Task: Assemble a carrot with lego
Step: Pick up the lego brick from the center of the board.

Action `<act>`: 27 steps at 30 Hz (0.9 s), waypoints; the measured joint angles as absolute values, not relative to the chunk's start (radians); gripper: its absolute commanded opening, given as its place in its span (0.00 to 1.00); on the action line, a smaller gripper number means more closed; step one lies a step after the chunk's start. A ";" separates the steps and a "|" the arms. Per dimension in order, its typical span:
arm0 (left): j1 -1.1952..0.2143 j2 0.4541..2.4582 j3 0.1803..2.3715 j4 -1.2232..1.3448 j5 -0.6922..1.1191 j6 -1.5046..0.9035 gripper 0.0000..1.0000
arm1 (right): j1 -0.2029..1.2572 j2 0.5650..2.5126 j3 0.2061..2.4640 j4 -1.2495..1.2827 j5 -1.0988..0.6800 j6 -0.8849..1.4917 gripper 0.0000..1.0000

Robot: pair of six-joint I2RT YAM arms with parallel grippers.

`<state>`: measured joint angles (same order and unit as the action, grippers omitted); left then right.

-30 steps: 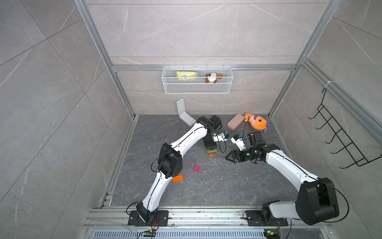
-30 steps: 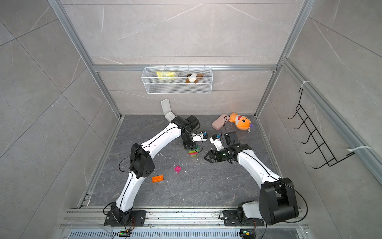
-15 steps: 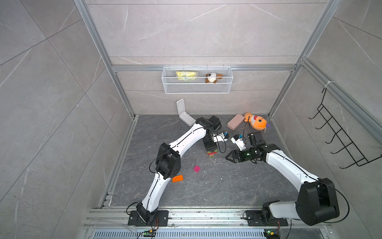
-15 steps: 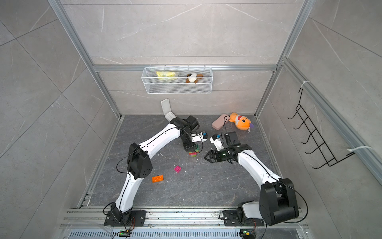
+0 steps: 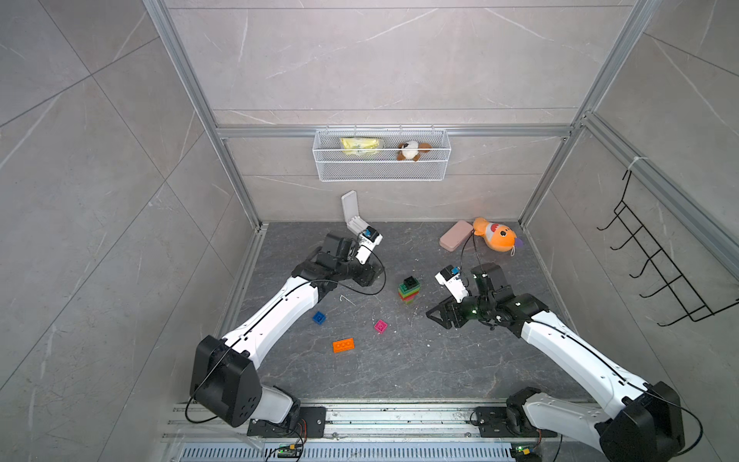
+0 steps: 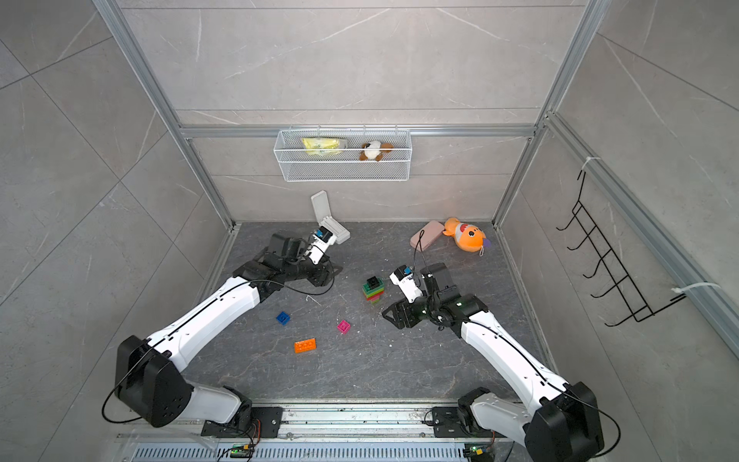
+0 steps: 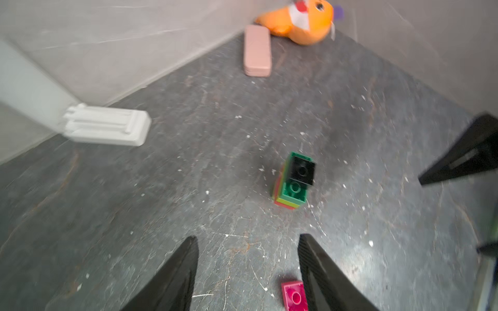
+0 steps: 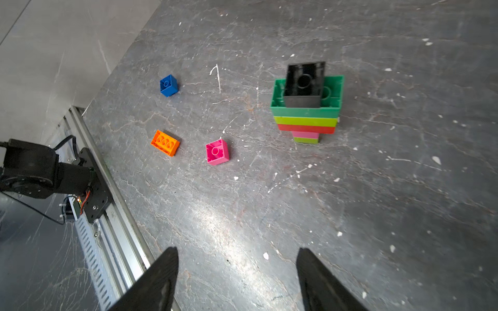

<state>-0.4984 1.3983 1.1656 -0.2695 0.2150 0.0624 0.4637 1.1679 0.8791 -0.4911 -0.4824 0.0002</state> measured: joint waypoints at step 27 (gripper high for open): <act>-0.500 1.169 0.778 -0.393 0.021 -0.064 0.66 | 0.637 1.351 0.908 -0.379 -0.356 -0.019 0.74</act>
<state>-0.4995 1.1687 0.7776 -0.3927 0.0208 -0.0643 0.6369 1.3510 0.9081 -0.3794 -0.3557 -0.0189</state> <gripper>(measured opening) 0.665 0.744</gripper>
